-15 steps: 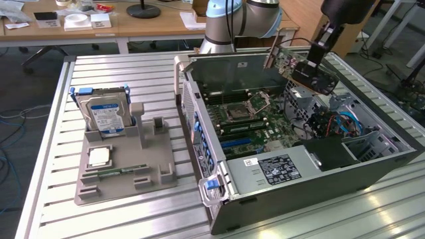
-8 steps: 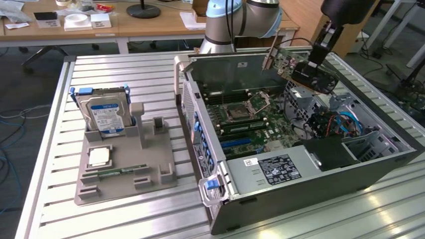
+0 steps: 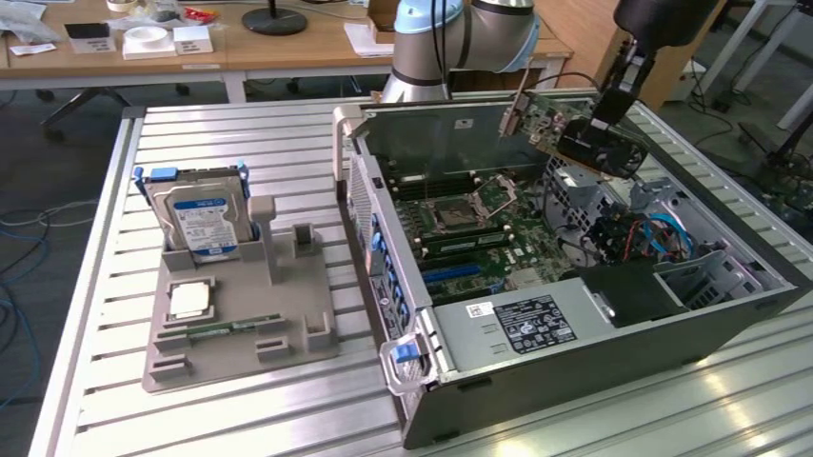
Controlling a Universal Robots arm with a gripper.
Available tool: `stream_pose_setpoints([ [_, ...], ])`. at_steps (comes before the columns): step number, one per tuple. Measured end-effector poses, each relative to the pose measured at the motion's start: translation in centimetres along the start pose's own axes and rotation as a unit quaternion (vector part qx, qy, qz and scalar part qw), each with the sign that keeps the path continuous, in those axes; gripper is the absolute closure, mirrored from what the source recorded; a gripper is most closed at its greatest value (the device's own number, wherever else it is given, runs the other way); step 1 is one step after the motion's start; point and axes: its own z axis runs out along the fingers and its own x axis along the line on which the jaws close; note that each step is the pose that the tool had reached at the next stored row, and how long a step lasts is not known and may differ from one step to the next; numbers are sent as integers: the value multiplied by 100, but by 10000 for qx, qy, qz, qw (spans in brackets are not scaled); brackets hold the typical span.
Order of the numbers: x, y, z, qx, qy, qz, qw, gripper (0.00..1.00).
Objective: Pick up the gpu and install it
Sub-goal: 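Insert the gpu into the slot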
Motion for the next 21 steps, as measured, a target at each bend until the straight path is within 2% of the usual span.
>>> stream_pose_setpoints([
  [9,-2,2,0,-8,20,-425,9991,73],
  [16,-4,4,0,-15,35,-769,9970,73],
  [21,-4,4,0,-14,38,-780,9969,73],
])
